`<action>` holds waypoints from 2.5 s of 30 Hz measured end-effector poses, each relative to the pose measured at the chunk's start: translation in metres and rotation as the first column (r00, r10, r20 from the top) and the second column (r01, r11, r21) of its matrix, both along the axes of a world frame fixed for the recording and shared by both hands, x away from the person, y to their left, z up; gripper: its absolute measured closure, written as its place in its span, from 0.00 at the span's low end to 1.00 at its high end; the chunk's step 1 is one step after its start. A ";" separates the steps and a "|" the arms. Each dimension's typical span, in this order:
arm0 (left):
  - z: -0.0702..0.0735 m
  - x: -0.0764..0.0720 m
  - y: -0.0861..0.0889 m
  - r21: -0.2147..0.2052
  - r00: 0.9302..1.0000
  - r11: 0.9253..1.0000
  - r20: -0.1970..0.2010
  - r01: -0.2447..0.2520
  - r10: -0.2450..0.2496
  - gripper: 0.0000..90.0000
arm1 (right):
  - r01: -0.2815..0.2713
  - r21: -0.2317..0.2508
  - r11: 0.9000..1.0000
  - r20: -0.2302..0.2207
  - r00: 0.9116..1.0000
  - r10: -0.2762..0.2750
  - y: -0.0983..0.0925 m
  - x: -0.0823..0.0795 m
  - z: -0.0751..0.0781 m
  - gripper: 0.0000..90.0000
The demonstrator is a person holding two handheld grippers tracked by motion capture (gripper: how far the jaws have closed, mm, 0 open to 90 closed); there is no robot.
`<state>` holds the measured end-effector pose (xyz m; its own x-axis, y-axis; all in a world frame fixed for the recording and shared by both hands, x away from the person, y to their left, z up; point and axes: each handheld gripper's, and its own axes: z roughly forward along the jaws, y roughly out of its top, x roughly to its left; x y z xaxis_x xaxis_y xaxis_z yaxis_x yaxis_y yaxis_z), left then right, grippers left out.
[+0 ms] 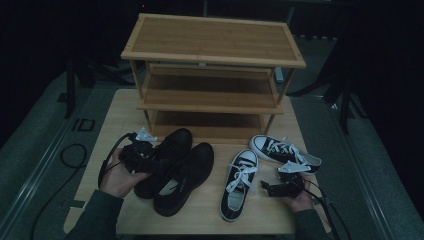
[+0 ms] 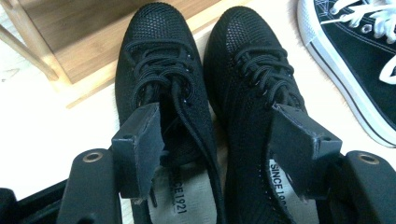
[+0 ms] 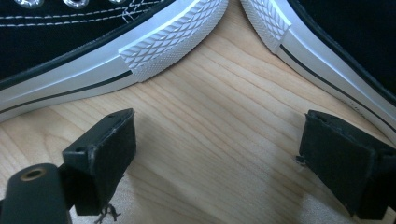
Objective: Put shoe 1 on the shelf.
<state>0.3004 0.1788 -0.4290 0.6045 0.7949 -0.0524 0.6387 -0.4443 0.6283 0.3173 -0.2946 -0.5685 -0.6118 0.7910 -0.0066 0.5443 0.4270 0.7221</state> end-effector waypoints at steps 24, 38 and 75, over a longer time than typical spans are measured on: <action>-0.021 -0.001 -0.006 0.019 0.997 1.000 -0.073 0.015 -0.013 0.41 | -0.002 -0.002 1.000 0.002 1.000 0.002 0.000 0.000 0.000 0.12; -0.029 -0.001 -0.008 -0.019 0.992 0.999 -0.115 0.045 -0.047 0.43 | -0.001 -0.001 1.000 0.001 1.000 0.001 0.000 0.000 0.000 0.12; -0.047 0.013 -0.031 0.110 0.990 0.994 -0.143 0.018 -0.002 0.63 | -0.001 -0.002 1.000 0.002 1.000 0.001 0.000 0.000 0.000 0.12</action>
